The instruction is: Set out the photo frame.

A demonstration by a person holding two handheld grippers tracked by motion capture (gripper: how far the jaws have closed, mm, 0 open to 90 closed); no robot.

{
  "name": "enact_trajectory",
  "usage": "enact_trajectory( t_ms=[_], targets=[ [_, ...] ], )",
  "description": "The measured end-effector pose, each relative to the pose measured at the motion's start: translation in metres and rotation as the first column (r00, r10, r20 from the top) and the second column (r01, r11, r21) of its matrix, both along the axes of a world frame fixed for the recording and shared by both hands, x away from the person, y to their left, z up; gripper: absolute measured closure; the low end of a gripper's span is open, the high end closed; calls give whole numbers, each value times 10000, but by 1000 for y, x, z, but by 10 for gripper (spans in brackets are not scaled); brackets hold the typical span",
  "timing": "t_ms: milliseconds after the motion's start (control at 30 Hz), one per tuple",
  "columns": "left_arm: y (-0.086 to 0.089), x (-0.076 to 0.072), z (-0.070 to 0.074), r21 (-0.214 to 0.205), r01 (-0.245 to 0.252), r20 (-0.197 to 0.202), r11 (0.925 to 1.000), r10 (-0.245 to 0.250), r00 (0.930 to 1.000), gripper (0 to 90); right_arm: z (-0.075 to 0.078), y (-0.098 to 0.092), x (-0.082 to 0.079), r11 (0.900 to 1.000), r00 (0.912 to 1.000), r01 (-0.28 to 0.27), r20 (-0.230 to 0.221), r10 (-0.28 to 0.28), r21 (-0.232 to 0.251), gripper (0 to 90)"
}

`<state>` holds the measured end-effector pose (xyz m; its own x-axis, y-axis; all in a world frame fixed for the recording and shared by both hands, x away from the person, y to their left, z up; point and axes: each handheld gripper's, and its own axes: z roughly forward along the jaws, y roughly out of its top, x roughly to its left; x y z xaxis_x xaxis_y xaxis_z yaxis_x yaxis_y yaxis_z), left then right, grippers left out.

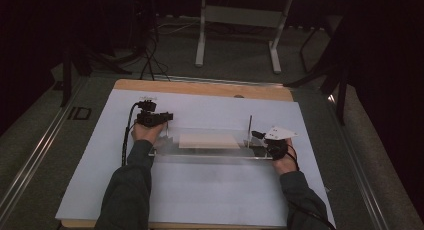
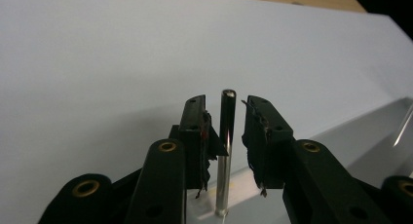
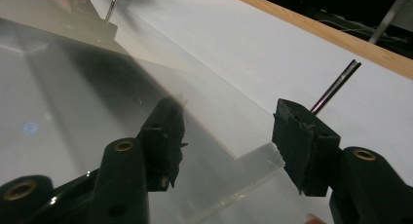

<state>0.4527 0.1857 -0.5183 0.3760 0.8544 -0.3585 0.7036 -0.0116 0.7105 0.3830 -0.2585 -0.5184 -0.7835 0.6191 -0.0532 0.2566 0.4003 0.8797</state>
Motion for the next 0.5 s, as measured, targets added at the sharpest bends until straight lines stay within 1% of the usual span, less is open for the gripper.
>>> enact_trajectory(
  t_ms=[67,100,133,200,233,300,433,500],
  targets=[
    [1,-3,2,165,120,209,9998,-124,9997,681,0,0,0,10000,10000,9,-32,-9,-11,432],
    [2,-7,5,250,212,434,9995,-223,9988,680,0,0,0,10000,10000,13,-46,-13,-7,432],
    [3,-8,6,313,242,500,9992,-257,9984,661,1,0,0,10000,10000,29,-67,-29,4,432],
    [5,-12,8,242,329,608,9992,-343,9976,661,1,0,0,10000,10000,30,-77,-30,6,432],
    [6,-14,8,277,408,694,9988,-426,9967,660,1,0,0,10000,10000,34,-83,-34,9,432],
    [6,-20,10,504,450,915,9977,-495,9946,655,1,0,1,10000,9999,44,-107,-44,22,432],
    [10,-29,11,628,515,1186,9967,-587,9912,646,2,0,1,10000,9999,50,-152,-49,25,432],
    [13,-33,10,607,549,1308,9966,-624,9894,642,2,0,1,10000,9998,62,-197,-61,29,432]
  ],
)
